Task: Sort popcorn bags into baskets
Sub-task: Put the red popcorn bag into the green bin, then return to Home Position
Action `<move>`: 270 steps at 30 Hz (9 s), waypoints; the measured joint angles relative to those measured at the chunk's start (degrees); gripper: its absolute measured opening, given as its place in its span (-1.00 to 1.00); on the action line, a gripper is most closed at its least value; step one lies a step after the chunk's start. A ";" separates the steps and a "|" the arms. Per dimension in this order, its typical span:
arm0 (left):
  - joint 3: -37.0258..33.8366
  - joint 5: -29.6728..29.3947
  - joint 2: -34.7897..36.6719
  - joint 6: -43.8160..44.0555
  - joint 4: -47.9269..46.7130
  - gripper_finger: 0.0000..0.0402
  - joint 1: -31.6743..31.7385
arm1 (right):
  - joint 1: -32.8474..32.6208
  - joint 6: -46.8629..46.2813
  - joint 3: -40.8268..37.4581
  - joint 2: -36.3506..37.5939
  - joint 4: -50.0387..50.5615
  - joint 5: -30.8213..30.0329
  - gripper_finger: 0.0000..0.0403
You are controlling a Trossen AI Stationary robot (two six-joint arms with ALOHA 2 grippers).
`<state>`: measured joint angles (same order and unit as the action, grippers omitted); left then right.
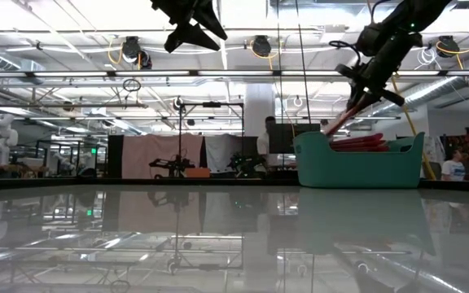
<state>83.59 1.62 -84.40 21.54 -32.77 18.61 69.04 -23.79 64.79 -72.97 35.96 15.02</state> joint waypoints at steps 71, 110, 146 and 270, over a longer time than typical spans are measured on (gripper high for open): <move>-10.45 -9.36 14.82 -4.61 -10.12 -0.89 -22.90 | -47.93 20.40 -9.33 30.87 -18.22 -1.47 -1.00; -66.62 -20.14 51.55 -7.72 24.09 -0.98 -25.70 | -53.18 28.71 -61.02 47.02 -62.78 -9.06 -1.00; -80.13 -20.24 80.28 -17.23 27.23 -0.99 -23.86 | -53.73 27.74 -62.40 64.01 -51.99 -1.57 -1.00; -82.99 -5.72 84.04 -24.26 34.71 -0.92 -17.94 | -70.76 28.90 -63.95 72.78 -38.55 -19.60 -1.00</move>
<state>0.60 -4.10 -0.36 -2.72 1.93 0.67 -1.72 5.11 0.84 -0.19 -2.60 -4.59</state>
